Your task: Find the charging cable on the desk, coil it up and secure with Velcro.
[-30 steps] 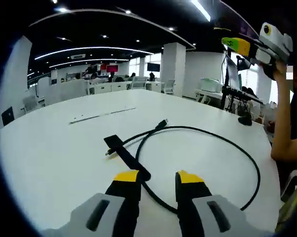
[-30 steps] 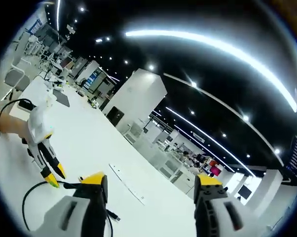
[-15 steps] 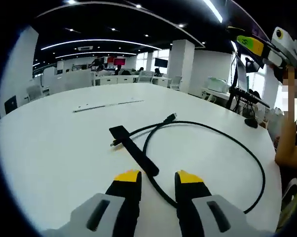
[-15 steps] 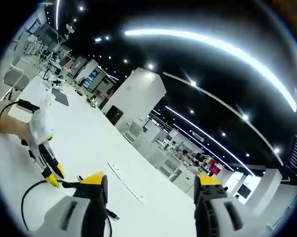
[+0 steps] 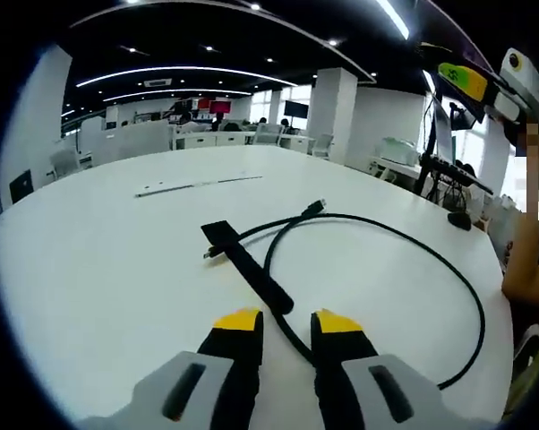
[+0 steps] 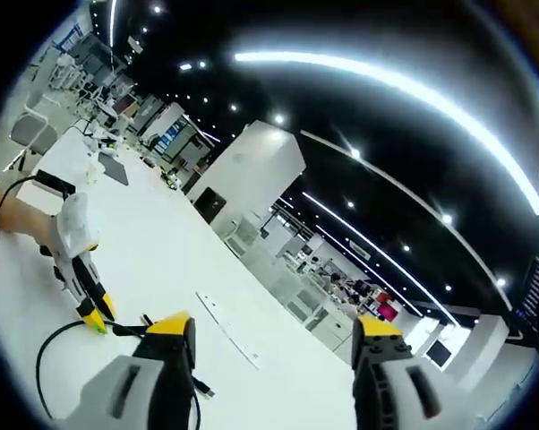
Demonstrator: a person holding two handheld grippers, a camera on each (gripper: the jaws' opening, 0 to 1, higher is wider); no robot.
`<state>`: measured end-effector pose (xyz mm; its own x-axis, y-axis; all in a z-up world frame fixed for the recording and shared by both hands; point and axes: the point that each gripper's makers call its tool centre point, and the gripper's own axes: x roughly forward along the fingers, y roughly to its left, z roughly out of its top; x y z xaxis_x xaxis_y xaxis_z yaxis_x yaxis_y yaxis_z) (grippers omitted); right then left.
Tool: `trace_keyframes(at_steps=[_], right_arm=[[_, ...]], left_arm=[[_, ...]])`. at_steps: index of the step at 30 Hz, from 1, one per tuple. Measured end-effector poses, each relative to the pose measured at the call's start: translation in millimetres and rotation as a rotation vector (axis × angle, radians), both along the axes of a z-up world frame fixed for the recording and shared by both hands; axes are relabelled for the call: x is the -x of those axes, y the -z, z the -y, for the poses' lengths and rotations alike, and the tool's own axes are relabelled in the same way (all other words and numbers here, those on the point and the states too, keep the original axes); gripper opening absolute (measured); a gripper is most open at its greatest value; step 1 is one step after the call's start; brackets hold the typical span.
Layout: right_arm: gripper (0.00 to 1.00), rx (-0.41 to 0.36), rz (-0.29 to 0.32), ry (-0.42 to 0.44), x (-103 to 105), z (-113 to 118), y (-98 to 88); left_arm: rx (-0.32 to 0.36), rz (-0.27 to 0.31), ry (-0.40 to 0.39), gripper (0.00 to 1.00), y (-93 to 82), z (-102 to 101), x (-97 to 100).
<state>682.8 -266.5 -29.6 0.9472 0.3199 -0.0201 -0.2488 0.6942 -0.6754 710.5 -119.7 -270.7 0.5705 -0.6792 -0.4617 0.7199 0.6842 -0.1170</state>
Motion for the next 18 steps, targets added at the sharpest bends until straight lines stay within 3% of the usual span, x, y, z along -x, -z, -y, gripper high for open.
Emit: trace_keyframes(at_steps=[6,10,18], right_arm=[[0.71,0.007,0.010,-0.002,4.2,-0.2,-2.7],[0.71,0.007,0.020,-0.012,6.6,-2.2,-5.0],[0.71,0.026,0.022,-0.019,8.2,-5.5,-3.7]], left_arm=[[-0.016,0.004,-0.005,0.22,1.0,-0.7,1.0],[-0.093,0.062,0.006,0.19,3.0,-1.5,1.2],[-0.109,0.057,0.017,0.14,4.0,-0.9,0.4]])
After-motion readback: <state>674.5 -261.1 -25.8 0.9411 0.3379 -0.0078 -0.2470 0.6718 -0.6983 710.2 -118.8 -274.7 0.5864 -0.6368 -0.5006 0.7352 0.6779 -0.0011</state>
